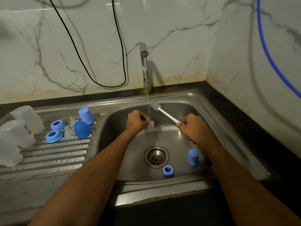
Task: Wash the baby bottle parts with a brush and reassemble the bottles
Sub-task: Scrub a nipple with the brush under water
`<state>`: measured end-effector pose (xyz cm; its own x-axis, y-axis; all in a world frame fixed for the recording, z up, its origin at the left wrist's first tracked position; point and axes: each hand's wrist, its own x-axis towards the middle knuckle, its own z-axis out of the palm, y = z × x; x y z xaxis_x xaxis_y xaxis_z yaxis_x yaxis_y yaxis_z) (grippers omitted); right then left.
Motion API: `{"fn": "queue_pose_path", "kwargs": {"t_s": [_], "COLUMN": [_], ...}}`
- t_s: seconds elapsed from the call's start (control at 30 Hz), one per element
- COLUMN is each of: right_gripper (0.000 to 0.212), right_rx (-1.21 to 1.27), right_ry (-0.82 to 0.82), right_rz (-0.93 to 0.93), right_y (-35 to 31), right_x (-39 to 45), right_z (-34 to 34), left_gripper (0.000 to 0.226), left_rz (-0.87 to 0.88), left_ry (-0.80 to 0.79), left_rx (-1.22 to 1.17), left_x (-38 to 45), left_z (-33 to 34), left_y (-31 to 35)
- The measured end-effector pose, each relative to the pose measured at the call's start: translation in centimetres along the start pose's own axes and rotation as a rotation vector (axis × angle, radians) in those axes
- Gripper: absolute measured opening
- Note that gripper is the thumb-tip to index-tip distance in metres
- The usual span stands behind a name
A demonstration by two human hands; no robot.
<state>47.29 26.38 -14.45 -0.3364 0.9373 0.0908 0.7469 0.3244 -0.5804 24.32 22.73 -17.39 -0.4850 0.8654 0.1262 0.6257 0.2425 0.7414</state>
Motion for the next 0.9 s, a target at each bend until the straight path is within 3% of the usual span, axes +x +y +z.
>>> {"fn": "queue_pose_path", "kwargs": {"t_s": [0.17,0.33,0.43,0.63,0.9], "right_gripper": [0.026,0.027,0.028,0.029,0.031], "right_rx": [-0.001,-0.033,-0.038,-0.04,-0.031], "right_ry": [0.032,0.043,0.026,0.049,0.012], "right_rz": [0.014,0.003,0.001,-0.008,-0.001], "right_y": [0.5,0.7,0.8,0.6,0.4], "right_x": [0.3,0.4,0.4,0.1,-0.9], "right_z": [0.2,0.2,0.2,0.3,0.3], "left_gripper": [0.017,0.019,0.022,0.02,0.02], "left_rz": [-0.229,-0.591,-0.692,-0.797,-0.754], "left_ry": [0.218,0.127,0.01,-0.005,0.04], "left_rx": [-0.371,-1.103,-1.332,-1.522,-1.282], "left_x": [1.0,2.3,2.7,2.6,1.9], "left_z": [0.6,0.9,1.5,1.5,-0.2], "left_y": [0.7,1.3,0.8,1.3,0.7]}}
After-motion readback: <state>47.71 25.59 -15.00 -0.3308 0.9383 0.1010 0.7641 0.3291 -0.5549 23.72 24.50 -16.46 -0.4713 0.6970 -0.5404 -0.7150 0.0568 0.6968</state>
